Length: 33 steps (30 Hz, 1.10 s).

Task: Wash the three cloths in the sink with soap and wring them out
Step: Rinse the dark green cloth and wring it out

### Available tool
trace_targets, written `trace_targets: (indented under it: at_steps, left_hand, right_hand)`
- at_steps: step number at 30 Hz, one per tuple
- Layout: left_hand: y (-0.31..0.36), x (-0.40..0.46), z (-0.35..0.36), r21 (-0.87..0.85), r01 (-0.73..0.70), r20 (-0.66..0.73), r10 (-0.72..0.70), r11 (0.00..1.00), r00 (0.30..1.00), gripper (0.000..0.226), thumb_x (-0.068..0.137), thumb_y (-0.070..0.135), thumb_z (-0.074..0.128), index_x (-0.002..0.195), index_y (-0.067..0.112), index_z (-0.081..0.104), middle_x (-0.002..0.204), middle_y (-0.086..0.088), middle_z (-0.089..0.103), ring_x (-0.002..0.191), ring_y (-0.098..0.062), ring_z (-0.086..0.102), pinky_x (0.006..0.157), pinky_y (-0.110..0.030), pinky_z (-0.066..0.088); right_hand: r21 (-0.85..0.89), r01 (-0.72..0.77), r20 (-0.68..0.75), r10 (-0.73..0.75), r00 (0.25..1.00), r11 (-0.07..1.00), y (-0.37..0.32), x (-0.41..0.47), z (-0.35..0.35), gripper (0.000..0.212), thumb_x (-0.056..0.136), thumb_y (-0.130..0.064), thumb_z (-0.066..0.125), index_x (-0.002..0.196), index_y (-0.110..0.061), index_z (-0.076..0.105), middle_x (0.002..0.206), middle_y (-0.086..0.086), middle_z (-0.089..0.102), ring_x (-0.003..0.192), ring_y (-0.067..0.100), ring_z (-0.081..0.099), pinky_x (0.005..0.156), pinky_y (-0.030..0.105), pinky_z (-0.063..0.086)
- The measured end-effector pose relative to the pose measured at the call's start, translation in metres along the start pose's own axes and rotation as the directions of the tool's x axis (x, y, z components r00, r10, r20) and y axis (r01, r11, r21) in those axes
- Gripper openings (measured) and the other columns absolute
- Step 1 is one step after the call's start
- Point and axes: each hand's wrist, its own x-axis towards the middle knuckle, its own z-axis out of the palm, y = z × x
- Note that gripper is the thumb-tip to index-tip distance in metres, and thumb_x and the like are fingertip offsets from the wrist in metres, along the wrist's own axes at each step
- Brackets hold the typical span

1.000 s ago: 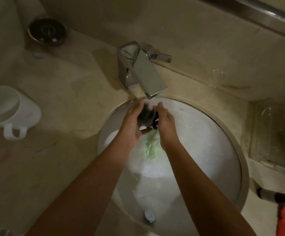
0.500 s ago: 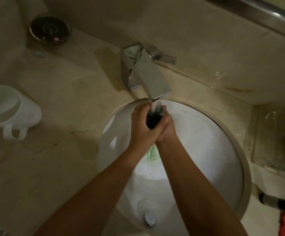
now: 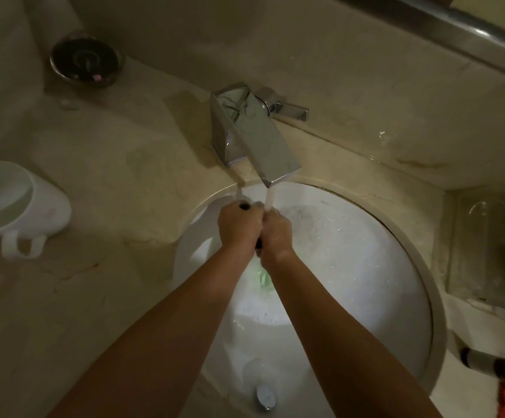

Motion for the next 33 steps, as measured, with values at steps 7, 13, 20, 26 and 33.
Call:
trace_targets:
  at_steps: [7, 13, 20, 26, 33]
  left_hand:
    - [-0.002, -0.004, -0.017, -0.253, 0.364, 0.335, -0.272, 0.896, 0.902, 0.037, 0.089, 0.048, 0.061, 0.104, 0.015, 0.07, 0.101, -0.008, 0.07, 0.093, -0.028, 0.066, 0.084, -0.041, 0.056]
    - [-0.004, -0.001, -0.011, -0.449, 0.434, 0.36, -0.286, 0.781, 0.888, 0.039, 0.073, 0.046, 0.077, 0.094, 0.013, 0.072, 0.101, -0.013, 0.073, 0.091, -0.03, 0.07, 0.088, -0.044, 0.056]
    - [0.004, -0.017, -0.005, -0.354, -0.052, 0.046, 0.074, 0.934, 0.996, 0.01, 0.087, 0.024, 0.069, 0.095, 0.019, 0.067, 0.098, 0.001, 0.069, 0.097, -0.021, 0.066, 0.092, -0.042, 0.054]
    - [-0.004, -0.038, -0.004, -0.315, -0.261, 0.04, 0.287, 0.913, 0.957, 0.02, 0.085, 0.032, 0.07, 0.095, 0.042, 0.056, 0.11, 0.012, 0.061, 0.104, -0.004, 0.059, 0.089, -0.021, 0.05]
    - [-0.001, -0.022, -0.002, 0.219, -0.315, -0.077, 0.339, 0.923, 0.938, 0.034, 0.1, 0.042, 0.042, 0.09, 0.016, 0.06, 0.082, 0.001, 0.058, 0.078, -0.014, 0.056, 0.071, -0.024, 0.039]
  right_hand:
    - [-0.16, 0.175, -0.187, -0.204, 0.961, 0.971, -0.013, -0.008, -0.028, 0.012, 0.099, -0.027, 0.048, 0.101, -0.016, 0.053, 0.091, 0.001, 0.06, 0.089, 0.02, 0.06, 0.08, 0.033, 0.05]
    - [-0.197, 0.332, 0.034, -0.332, 0.943, 0.922, 0.0, -0.025, -0.021, 0.015, 0.095, -0.023, 0.057, 0.084, -0.025, 0.066, 0.092, 0.002, 0.067, 0.092, 0.022, 0.064, 0.086, 0.035, 0.055]
    - [0.337, 0.005, -0.073, 0.02, 0.997, 0.942, -0.009, -0.023, -0.009, 0.019, 0.096, -0.028, 0.057, 0.101, -0.013, 0.067, 0.101, 0.013, 0.07, 0.095, 0.029, 0.068, 0.088, 0.045, 0.056]
    - [0.337, 0.161, -0.074, -0.144, 0.987, 0.928, -0.017, -0.023, -0.008, 0.007, 0.1, -0.015, 0.049, 0.105, -0.014, 0.054, 0.097, 0.011, 0.063, 0.085, 0.025, 0.063, 0.067, 0.033, 0.053]
    - [0.047, 0.081, 0.045, -0.083, 0.996, 0.996, -0.02, -0.015, -0.005, 0.03, 0.104, -0.025, 0.038, 0.119, -0.009, 0.058, 0.105, 0.01, 0.067, 0.092, 0.023, 0.067, 0.075, 0.027, 0.055]
